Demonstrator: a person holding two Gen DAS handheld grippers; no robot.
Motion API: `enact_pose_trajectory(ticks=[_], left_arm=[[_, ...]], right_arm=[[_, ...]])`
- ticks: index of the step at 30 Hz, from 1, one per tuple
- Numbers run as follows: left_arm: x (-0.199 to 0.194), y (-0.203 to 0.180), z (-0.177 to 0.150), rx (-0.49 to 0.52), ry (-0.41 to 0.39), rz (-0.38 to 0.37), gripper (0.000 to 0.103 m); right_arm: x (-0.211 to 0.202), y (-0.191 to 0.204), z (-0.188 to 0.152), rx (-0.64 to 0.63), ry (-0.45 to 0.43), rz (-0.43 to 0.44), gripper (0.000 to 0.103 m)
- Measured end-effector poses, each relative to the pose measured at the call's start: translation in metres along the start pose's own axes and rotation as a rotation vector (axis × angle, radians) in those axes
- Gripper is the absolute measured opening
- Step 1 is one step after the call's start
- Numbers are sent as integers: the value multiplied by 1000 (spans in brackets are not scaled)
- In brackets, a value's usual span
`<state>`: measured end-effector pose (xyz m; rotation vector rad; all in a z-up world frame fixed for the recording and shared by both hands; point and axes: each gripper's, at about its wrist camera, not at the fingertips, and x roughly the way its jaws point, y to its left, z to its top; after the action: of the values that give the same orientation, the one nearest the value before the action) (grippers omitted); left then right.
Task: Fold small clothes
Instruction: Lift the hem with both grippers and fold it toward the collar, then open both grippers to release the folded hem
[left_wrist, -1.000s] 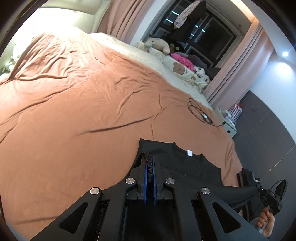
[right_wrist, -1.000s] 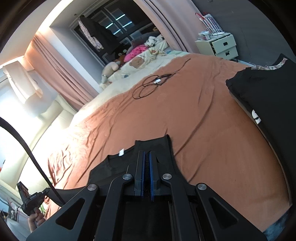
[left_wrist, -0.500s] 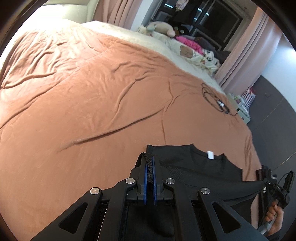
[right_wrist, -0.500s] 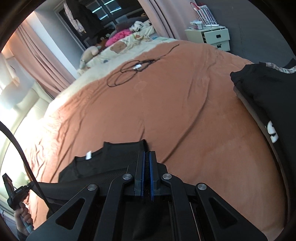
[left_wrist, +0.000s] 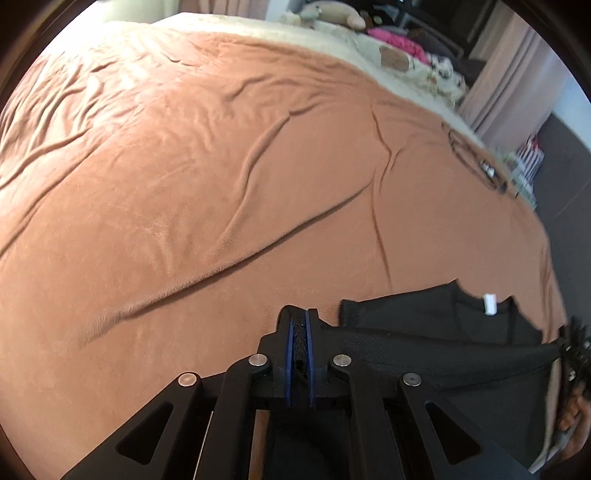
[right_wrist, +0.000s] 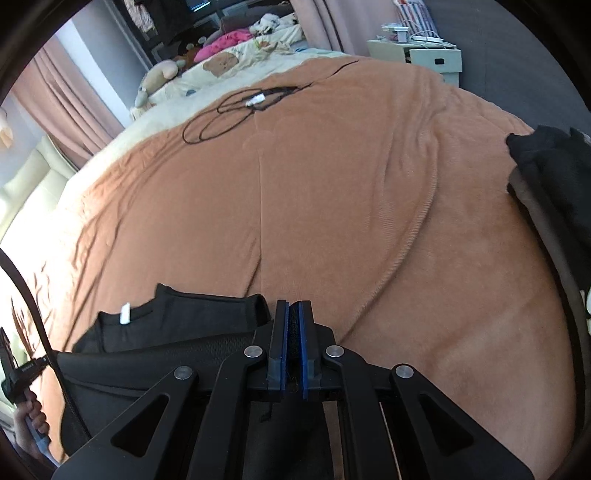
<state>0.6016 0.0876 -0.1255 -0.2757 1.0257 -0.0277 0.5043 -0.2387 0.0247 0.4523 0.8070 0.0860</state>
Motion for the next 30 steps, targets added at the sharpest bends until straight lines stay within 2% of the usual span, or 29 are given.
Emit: enact_pose_trajectory(ticks=[1,2,3,4,5,6,8,14,21,24,30], left_arm=[[1,1,0,7,8,8,27],[0,2,-1,11,9,13,37],[-3,3,-2,15,3,15,56],[-7,5,-4,23,-12,18,66],[-10,6,-7,36,-22,18,67],[-13,6,-9,57,-23,19,67],[-13,5,-12,101,-2,25,67],[-15,-1,-26,230,52,35,67],[9,-18,-38,350,147,102,67],[16,-21,-35,365,140,133,67],[32,-21,-15,353,125,180,67]], right_arm=[[2,0,3,-9,3,-1,5],[4,3,3,-24,6,-12,14],[5,4,4,-38,6,-21,33],[4,6,5,-55,2,-20,46],[3,7,4,-67,-4,-19,68],[3,6,4,-82,-15,-20,71],[0,8,-1,-129,-11,-16,71],[1,19,-21,-293,86,-11,71],[17,26,-40,-436,168,-107,71],[34,26,-46,-459,188,-147,71],[58,31,-31,-457,171,-172,71]])
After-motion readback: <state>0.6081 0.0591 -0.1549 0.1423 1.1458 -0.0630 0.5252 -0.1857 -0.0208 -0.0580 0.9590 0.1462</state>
